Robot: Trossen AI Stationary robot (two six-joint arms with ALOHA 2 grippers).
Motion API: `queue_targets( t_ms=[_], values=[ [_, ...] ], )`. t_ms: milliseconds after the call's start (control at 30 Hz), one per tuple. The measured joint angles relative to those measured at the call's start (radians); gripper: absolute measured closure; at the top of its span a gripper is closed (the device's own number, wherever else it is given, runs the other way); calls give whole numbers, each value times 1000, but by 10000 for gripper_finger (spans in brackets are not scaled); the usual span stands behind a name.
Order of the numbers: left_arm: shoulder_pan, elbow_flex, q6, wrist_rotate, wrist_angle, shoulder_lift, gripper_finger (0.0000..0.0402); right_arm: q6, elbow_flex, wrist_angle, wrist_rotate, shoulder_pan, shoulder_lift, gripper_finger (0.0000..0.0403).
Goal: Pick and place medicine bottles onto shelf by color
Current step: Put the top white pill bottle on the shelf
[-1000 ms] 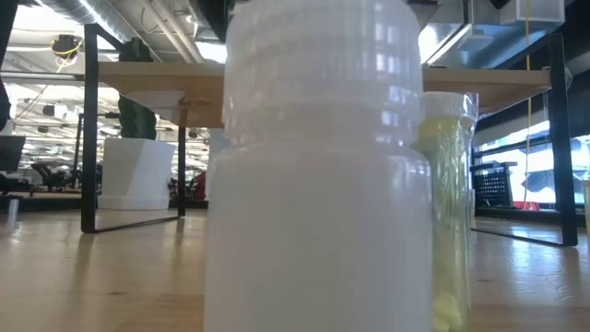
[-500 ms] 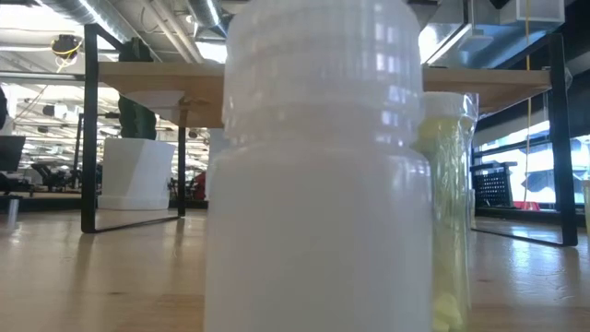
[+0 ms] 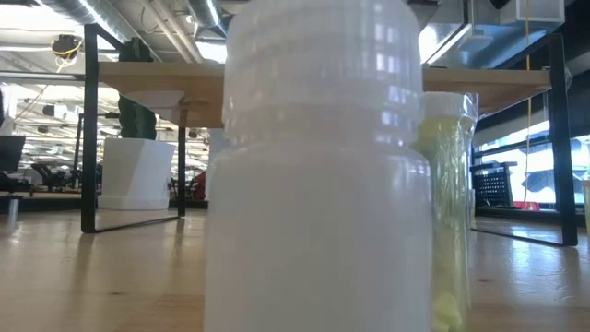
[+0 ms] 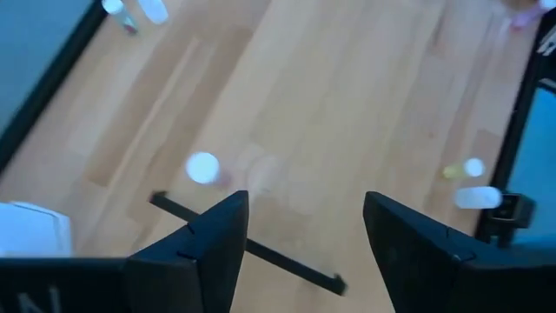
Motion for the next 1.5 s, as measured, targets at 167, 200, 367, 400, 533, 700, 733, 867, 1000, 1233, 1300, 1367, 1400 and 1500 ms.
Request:
queue_targets(
  t_ms=[167,200,367,400,533,700,733,867,1000,1233,1300,1367,1400,1500],
  values=[
    [-67,0,-104,-31,0,0,179,4,-2,22,0,0,10,389],
    [-81,0,-121,-49,0,0,179,5,-5,45,0,0,13,389],
    [-147,0,-175,-121,0,0,179,7,-12,162,0,0,32,389],
    [-159,0,-184,-131,0,0,179,7,-12,176,0,0,37,389],
    [-202,0,-196,-151,0,0,179,-29,-13,217,1,0,72,389],
    [-251,0,-197,-172,0,0,179,-25,-7,281,224,-1,144,389],
    [-257,0,-197,-177,0,-2,179,-40,7,278,265,-2,168,389],
    [-278,-1,-197,-191,0,-17,179,-74,138,209,329,-18,276,394],
    [-295,-1,-197,-219,0,-33,179,-12,319,99,333,-77,409,398],
    [-311,-1,-194,-269,0,-42,179,159,623,-189,332,-244,615,394],
    [-311,-1,-193,-269,0,-42,179,159,694,-269,296,-288,667,394],
    [-311,-1,-181,-270,0,-42,179,131,753,-334,234,-318,713,394],
    [-311,-1,-168,-273,0,-42,179,115,778,-359,201,-329,734,394],
    [-311,-1,-161,-288,0,-42,179,80,829,-384,144,-347,790,393]
  ],
)
